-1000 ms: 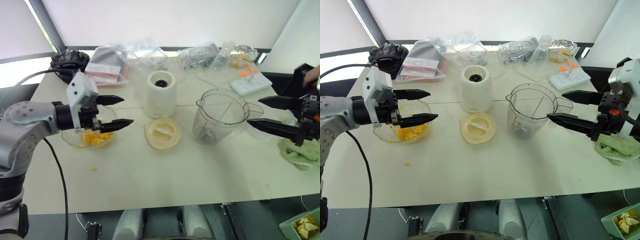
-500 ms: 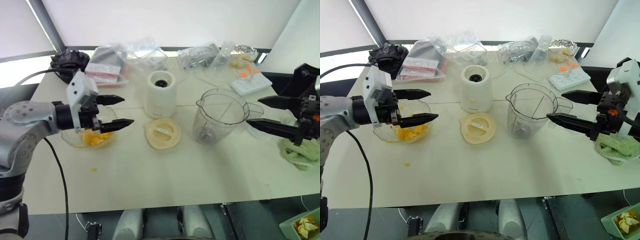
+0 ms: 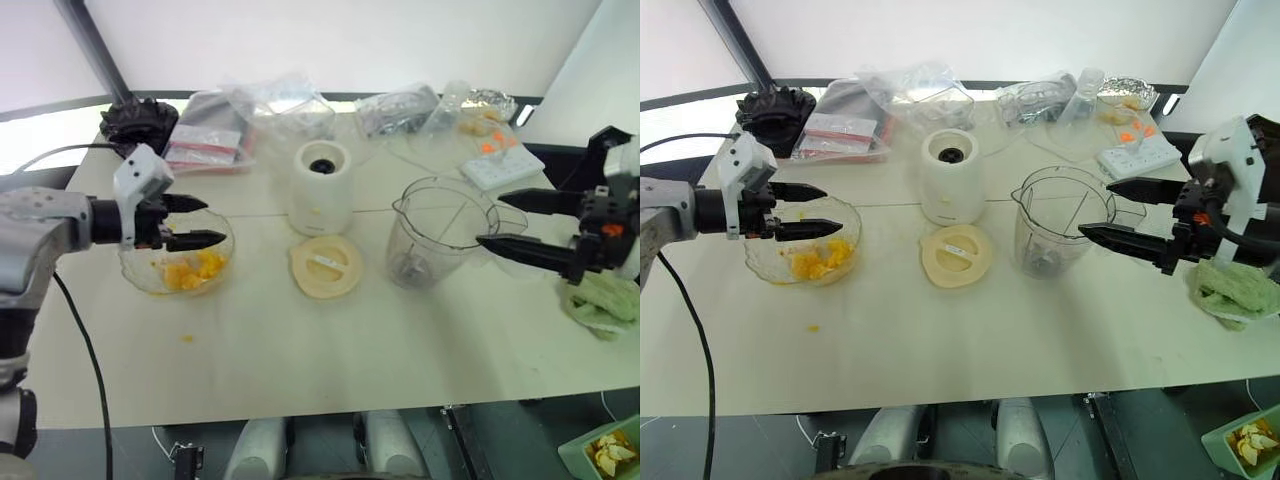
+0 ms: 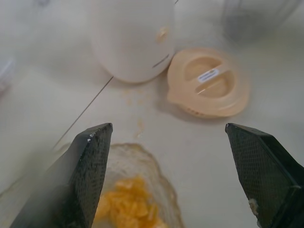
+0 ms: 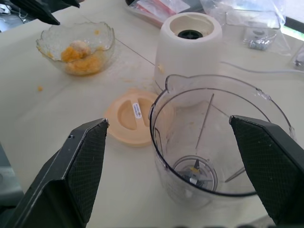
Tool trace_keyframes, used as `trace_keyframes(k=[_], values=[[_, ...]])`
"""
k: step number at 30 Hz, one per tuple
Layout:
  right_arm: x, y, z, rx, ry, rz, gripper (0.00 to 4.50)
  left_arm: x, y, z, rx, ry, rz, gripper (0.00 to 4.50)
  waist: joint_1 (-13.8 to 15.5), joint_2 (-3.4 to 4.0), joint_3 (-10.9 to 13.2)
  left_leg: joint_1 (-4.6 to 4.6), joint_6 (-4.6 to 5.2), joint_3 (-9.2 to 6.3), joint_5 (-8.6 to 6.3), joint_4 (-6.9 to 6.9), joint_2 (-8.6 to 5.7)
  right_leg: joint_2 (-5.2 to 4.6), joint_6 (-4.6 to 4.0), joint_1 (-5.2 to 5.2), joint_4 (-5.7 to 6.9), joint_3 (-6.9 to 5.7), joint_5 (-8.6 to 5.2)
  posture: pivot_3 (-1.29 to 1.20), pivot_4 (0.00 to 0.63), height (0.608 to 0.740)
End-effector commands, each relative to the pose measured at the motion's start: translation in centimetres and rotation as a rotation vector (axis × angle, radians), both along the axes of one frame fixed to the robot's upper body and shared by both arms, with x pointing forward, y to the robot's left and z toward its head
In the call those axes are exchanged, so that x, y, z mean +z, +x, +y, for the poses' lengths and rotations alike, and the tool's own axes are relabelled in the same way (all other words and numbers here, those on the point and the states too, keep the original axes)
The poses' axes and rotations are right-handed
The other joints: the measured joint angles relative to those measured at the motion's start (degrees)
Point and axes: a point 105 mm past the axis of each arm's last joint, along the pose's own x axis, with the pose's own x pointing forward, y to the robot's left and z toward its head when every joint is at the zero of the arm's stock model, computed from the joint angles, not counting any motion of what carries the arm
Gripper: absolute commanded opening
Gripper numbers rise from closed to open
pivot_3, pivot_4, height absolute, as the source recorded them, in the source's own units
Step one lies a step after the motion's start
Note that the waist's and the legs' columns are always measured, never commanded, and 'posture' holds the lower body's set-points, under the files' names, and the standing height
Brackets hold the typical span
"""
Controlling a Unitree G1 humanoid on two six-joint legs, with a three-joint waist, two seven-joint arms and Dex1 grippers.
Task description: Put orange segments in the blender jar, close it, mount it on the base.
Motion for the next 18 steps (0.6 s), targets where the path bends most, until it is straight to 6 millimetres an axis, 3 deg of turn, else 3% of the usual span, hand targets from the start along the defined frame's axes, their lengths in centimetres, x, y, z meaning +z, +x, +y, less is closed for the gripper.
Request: trace_keyframes(k=[1,10,11,12,18], values=[[0.6,0.2,0.3,0.007,0.002,-0.049,4.27,-1.4,1.2,1.5,0.028,0.037,0.067,3.96,0.0,0.01,0.0,-0.05,0.0,0.01,0.0,0.01,-0.03,-0.01,0.03,-0.04,0.01,0.01,0.01,0.0,0.15,0.74],[0.7,0.3,1.5,0.032,0.017,-0.047,4.27,-6.5,3.5,2.9,0.129,0.178,0.257,3.96,-0.02,-0.03,0.02,-0.21,0.01,-0.04,0.0,0.01,-0.08,-0.01,0.27,-0.21,0.08,-0.03,0.14,0.0,0.15,0.74],[0.8,0.3,1.5,0.031,0.014,-0.05,4.3,-7.0,3.8,3.1,0.145,0.21,0.256,4.21,-0.05,-0.04,0.02,-0.21,0.01,-0.05,0.0,0.02,-0.08,-0.01,0.27,-0.21,0.09,-0.03,0.14,0.0,0.15,0.74],[0.8,0.4,1.5,0.028,0.011,-0.051,4.31,-7.3,4.1,3.3,0.152,0.239,0.248,4.48,-0.05,-0.04,0.02,-0.2,0.01,-0.05,0.0,0.04,-0.06,-0.01,0.27,-0.21,0.12,-0.02,0.14,0.0,0.15,0.74],[0.7,0.5,1.6,0.029,0.002,-0.048,4.31,-8.4,5.1,2.9,0.188,0.262,0.249,4.48,0.0,-0.06,0.03,-0.22,0.01,-0.07,0.0,0.08,-0.03,-0.03,0.28,-0.22,0.16,-0.02,0.15,0.0,0.15,0.74]])
